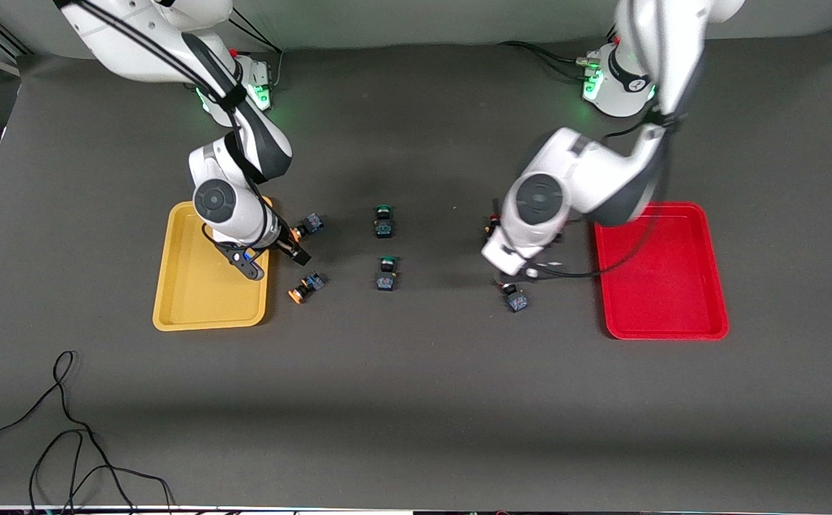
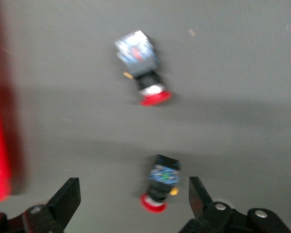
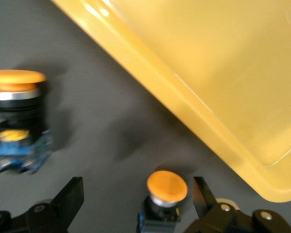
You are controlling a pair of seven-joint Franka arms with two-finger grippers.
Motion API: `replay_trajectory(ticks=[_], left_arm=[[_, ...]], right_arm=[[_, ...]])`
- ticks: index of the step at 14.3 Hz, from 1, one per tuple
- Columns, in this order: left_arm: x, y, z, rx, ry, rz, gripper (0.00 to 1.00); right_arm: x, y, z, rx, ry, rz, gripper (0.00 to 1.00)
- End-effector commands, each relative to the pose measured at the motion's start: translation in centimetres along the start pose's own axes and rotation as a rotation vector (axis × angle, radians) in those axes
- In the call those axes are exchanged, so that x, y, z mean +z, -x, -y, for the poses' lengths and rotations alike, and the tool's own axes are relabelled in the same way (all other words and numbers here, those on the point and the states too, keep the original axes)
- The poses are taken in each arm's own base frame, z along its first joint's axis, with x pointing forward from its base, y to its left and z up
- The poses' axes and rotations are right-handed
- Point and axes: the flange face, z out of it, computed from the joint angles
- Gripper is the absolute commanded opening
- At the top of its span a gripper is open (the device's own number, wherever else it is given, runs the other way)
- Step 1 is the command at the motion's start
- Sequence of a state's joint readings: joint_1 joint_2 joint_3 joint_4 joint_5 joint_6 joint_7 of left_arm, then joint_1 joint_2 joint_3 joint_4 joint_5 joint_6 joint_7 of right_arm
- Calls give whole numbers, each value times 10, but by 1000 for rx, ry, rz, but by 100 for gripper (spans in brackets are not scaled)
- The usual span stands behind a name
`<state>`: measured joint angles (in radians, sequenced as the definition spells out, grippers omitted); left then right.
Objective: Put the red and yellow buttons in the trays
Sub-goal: 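Move the right gripper to an orange button while the left gripper reaches a red button, then close the right gripper on the orange button while the left gripper grasps the red button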
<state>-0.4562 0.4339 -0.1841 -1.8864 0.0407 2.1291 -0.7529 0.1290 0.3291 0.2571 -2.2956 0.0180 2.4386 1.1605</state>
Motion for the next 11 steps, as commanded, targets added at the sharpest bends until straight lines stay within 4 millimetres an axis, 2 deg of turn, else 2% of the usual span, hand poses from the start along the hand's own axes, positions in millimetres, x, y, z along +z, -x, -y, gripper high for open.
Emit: replay_trajectory(ticks=[1, 3, 4, 7, 11], left_arm=[[28, 17, 0, -13, 16, -14, 99], [56, 30, -3, 4, 43, -45, 99], [63, 33, -1, 6, 45, -45, 99], [78, 38, -5, 13, 38, -35, 98], [87, 47, -13, 8, 41, -37, 96]], right_arm=[[6, 8, -7, 72, 18, 1, 100], [6, 14, -9, 85, 30, 3, 100], [10, 18, -9, 80, 37, 7, 100], [20, 30, -13, 67, 59, 19, 100], [35, 53, -12, 99, 61, 34, 100]])
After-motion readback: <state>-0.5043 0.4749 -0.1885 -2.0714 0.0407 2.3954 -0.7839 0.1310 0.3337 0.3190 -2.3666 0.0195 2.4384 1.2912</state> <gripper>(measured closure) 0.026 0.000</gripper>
